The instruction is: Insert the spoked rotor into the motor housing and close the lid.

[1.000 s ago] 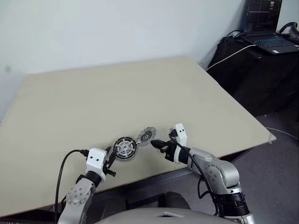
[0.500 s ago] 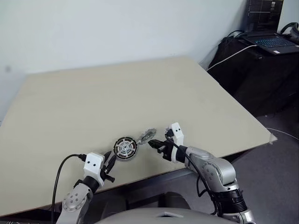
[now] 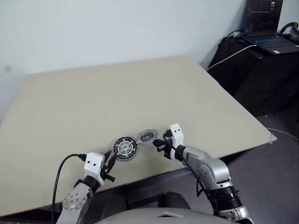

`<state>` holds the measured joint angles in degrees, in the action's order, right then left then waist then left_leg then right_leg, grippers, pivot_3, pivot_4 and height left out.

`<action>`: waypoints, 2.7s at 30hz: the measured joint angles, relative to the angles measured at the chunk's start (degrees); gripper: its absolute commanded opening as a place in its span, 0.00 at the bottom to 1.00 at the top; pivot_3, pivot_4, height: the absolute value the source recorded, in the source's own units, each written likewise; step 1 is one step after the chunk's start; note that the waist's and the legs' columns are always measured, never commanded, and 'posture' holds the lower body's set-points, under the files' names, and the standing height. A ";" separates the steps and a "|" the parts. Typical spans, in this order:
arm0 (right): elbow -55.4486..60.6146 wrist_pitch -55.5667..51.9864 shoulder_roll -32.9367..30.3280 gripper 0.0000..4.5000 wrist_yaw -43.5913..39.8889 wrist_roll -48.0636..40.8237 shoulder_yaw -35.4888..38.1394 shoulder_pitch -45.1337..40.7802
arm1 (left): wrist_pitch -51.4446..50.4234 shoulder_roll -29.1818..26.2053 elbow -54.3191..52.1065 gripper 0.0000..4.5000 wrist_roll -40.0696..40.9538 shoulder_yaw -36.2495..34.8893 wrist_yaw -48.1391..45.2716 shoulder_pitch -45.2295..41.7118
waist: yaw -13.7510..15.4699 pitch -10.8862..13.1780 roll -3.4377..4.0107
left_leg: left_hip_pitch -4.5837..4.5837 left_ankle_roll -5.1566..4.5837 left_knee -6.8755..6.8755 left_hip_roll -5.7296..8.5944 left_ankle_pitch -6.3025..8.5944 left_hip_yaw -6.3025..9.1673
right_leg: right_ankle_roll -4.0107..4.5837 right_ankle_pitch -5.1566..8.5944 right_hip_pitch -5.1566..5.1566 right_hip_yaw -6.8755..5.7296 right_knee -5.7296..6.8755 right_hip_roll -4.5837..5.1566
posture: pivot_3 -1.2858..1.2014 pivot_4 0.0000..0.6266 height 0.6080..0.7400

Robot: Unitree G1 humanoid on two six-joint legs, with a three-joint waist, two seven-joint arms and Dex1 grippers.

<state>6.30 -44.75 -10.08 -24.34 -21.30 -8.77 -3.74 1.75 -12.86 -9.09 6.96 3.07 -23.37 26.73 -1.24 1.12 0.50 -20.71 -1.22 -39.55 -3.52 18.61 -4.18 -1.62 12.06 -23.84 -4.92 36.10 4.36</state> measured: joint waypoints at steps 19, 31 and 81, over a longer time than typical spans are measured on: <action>-15.99 22.99 2.83 0.01 -3.25 9.02 -2.96 -1.15 | 1.50 0.27 2.04 0.27 0.43 -0.01 -0.25 -1.12 | -0.28 0.00 0.01 | 0.02 0.00 0.00 0.00 0.00 -0.02 | -0.01 -0.01 0.04 0.03 0.01 -0.01 | 0.52 0.00 1.00; -25.90 43.87 3.41 0.01 -3.17 19.00 -7.03 -3.04 | 2.57 0.40 2.70 0.27 0.45 -0.05 -0.32 -1.10 | -0.33 -0.01 0.01 | 0.05 0.00 0.00 0.00 -0.01 -0.07 | -0.02 -0.01 0.06 0.06 0.03 -0.03 | 0.52 0.00 1.00; -28.39 56.90 6.53 0.01 -3.47 31.33 -16.28 -9.08 | 0.77 -0.93 -3.41 0.27 3.99 3.05 -4.30 6.12 | -0.70 -0.07 -0.06 | 0.22 0.01 -0.06 -0.03 -0.02 -0.27 | 0.02 -0.01 0.01 0.35 0.33 -0.05 | 0.52 0.00 1.00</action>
<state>-22.08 12.15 -3.55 -27.81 10.03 -25.05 -12.82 2.52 -13.80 -12.51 10.95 6.12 -27.67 32.85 -1.94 1.05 0.45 -20.48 -1.20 -39.60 -3.54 18.59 -4.44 -1.61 12.04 -23.83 -4.57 36.43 4.31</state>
